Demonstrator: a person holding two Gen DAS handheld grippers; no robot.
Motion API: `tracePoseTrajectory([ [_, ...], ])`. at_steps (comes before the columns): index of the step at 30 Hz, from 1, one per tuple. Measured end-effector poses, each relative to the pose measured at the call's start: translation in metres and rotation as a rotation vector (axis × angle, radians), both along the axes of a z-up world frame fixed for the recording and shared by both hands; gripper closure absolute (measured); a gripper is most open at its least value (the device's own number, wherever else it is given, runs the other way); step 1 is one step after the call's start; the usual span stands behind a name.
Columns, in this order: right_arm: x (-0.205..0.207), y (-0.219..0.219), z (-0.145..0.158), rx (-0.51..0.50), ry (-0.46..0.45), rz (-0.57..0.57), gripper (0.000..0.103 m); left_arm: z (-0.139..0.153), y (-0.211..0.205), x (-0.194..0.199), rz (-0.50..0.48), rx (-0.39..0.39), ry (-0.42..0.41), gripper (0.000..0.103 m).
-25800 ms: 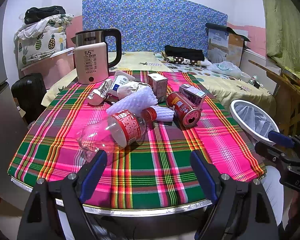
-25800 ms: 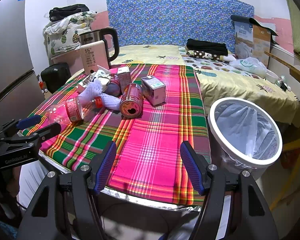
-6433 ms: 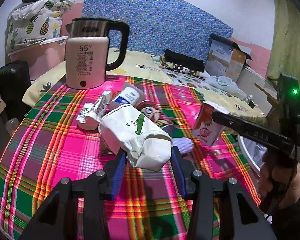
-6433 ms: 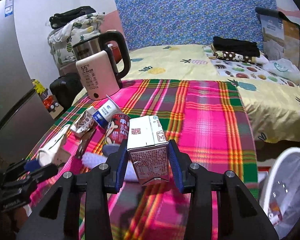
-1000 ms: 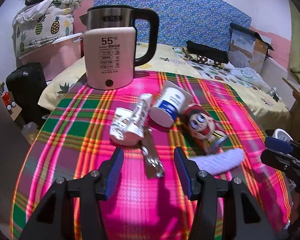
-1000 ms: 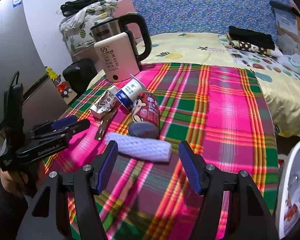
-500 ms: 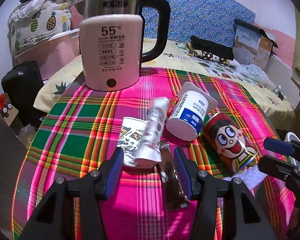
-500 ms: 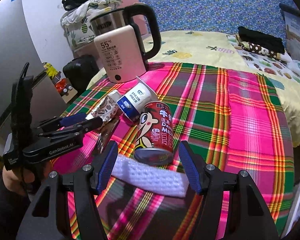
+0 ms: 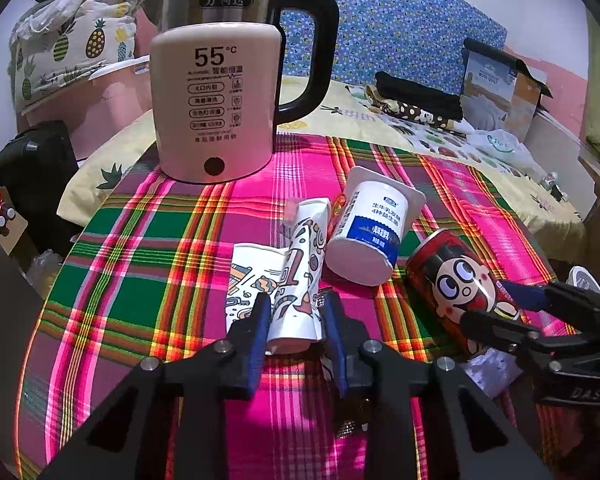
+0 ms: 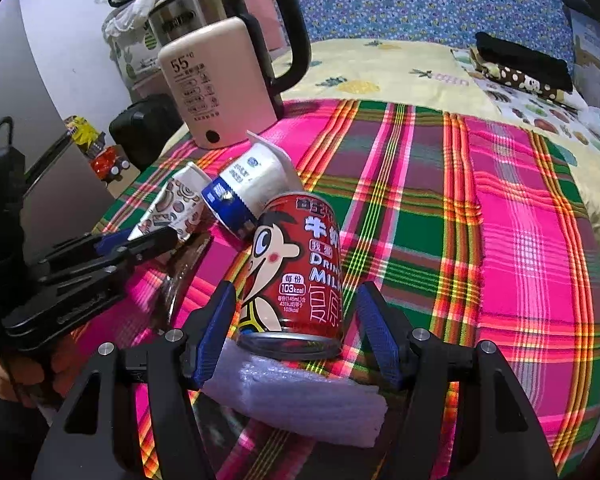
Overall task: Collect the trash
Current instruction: 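Lift and carry the paper cup and red can over the bin with both tools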
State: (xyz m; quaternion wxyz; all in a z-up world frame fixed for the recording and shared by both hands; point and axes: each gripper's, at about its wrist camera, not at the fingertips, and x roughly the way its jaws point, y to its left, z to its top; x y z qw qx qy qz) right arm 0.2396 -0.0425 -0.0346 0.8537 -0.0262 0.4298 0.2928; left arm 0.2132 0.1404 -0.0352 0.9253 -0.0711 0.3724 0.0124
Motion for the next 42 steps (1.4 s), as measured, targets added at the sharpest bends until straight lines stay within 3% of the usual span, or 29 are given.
tracePoseTrajectory([
  [2, -0.001, 0.0, 0.001, 0.009, 0.007, 0.005, 0.049, 0.002, 0.001, -0.003, 0.006, -0.002, -0.005, 0.075],
  [22, -0.025, -0.033, 0.03, 0.087, -0.057, -0.032, 0.049, 0.039, -0.02, -0.052, 0.009, -0.034, -0.088, 0.075],
  [42, -0.063, -0.11, 0.033, 0.103, -0.078, -0.179, 0.049, 0.052, -0.121, -0.081, -0.182, -0.055, -0.099, 0.076],
])
